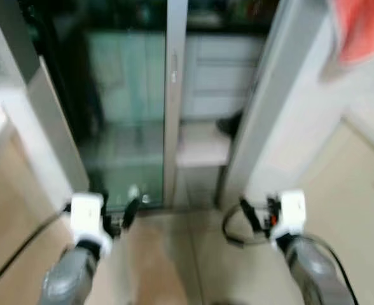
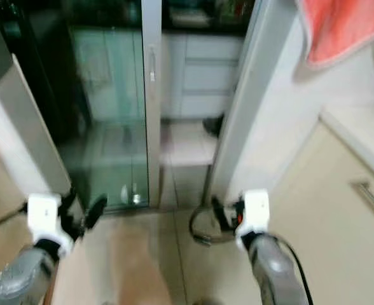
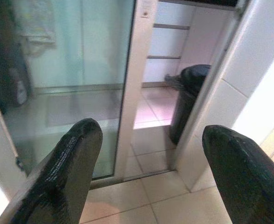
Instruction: Restocking fridge
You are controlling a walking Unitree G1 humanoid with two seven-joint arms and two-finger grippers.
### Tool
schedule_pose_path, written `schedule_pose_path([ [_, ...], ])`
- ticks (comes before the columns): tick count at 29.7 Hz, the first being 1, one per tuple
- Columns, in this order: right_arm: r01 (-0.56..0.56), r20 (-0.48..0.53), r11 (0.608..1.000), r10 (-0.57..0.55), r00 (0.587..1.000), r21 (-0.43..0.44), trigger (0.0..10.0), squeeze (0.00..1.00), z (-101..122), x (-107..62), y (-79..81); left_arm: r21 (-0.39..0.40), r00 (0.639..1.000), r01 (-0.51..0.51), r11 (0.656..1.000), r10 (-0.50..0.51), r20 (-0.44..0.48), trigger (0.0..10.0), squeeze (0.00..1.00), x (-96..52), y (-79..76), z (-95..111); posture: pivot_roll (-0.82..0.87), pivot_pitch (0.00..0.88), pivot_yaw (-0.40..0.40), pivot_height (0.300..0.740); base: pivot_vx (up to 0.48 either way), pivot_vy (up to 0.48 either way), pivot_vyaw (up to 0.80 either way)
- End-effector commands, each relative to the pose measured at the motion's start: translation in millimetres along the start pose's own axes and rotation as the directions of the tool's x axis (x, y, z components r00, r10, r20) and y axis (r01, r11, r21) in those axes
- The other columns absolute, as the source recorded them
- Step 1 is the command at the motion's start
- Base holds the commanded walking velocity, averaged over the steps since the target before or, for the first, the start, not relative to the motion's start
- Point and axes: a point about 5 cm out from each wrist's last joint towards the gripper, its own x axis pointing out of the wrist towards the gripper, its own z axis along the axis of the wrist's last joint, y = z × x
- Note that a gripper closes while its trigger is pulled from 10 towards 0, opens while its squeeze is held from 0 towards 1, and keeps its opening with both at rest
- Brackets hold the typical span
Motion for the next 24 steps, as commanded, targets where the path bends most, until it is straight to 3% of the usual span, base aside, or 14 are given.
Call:
schedule_pose_path([
  [1, 0.006, 0.023, 1.000, -0.005, 1.000, -0.013, 10.0, 0.06, 7.1, 3.2, -0.2, 0.019, 1.000, -0.001, 1.000, 0.001, -0.001, 10.0, 0.00, 6.3, 0.7, 2.7, -0.14, 0.000, 0.002, 0.740, 0.000, 0.000, 0.00],
  [6, 0.014, 0.029, 1.000, -0.013, 0.999, -0.016, 10.0, 0.07, 5.2, 4.8, 2.5, 0.032, 1.000, 0.006, 0.999, -0.007, 0.015, 10.0, 0.00, 18.4, 1.7, 3.4, -0.15, 0.000, 0.014, 0.740, 0.000, 0.000, 0.00],
  [7, 0.040, 0.038, 0.995, -0.037, 0.999, -0.093, 10.0, 0.12, 7.3, 4.9, -1.0, 0.039, 1.000, 0.006, 0.999, -0.007, 0.028, 10.0, 0.00, 22.6, -0.1, 10.1, -0.16, 0.000, 0.016, 0.740, 0.000, 0.000, 0.61],
  [9, 0.048, 0.036, 0.994, -0.045, 0.998, -0.093, 10.0, 0.19, 6.4, 5.8, -2.0, 0.043, 0.999, 0.007, 0.999, -0.009, 0.042, 10.0, 0.00, 25.2, -3.1, 18.4, -0.16, 0.000, 0.019, 0.740, 0.000, 0.000, 0.70],
  [13, 0.064, 0.038, 0.995, -0.061, 0.997, -0.074, 10.0, 0.15, 4.2, 6.3, -5.0, 0.052, 0.999, 0.003, 0.999, -0.005, 0.052, 10.0, 0.00, 28.5, -5.3, 25.1, -0.16, 0.000, 0.024, 0.740, 0.000, 0.000, 0.48],
  [14, 0.070, 0.048, 0.997, -0.068, 0.997, -0.038, 10.0, 0.13, 5.5, 5.5, -3.7, 0.050, 0.999, -0.024, 0.998, 0.022, 0.038, 10.0, 0.00, 30.0, -2.7, 23.8, -0.16, 0.000, 0.027, 0.740, 0.000, 0.000, 0.00],
  [16, 0.055, 0.073, 0.980, -0.070, 0.995, 0.192, 10.0, 0.14, 14.8, 2.0, 3.6, 0.065, 0.997, -0.075, 0.995, 0.073, 0.027, 10.0, 0.00, 36.3, 5.1, 23.0, -0.16, 0.000, 0.038, 0.740, 0.000, 0.000, 0.00],
  [17, 0.055, 0.073, 0.980, -0.070, 0.995, 0.192, 10.0, 0.14, 14.8, 2.0, 3.6, 0.065, 0.997, -0.075, 0.995, 0.073, 0.027, 10.0, 0.00, 36.3, 5.1, 23.0, -0.16, 0.000, 0.038, 0.740, 0.000, 0.000, 0.00],
  [18, 0.039, 0.086, 0.967, -0.062, 0.994, 0.251, 10.0, 0.14, 18.7, 2.4, 6.8, 0.061, 0.996, -0.090, 0.994, 0.089, 0.029, 10.0, 0.00, 39.9, 7.2, 23.8, -0.16, 0.000, 0.040, 0.740, 0.000, 0.000, 0.00],
  [20, 0.027, 0.152, 0.974, -0.063, 0.986, 0.226, 10.0, 0.14, 37.6, 13.8, 10.4, 0.051, 0.995, -0.089, 0.995, 0.087, 0.040, 10.0, 0.00, 51.8, 3.2, 27.7, -0.18, 0.000, 0.050, 0.740, 0.000, 0.000, 0.00],
  [24, 0.032, 0.180, 0.984, -0.063, 0.982, 0.174, 10.0, 0.15, 44.6, 25.1, 11.8, 0.061, 0.996, -0.070, 0.996, 0.067, 0.051, 10.0, 0.00, 56.3, -0.5, 30.3, -0.19, 0.000, 0.056, 0.740, 0.000, 0.000, 0.00],
])
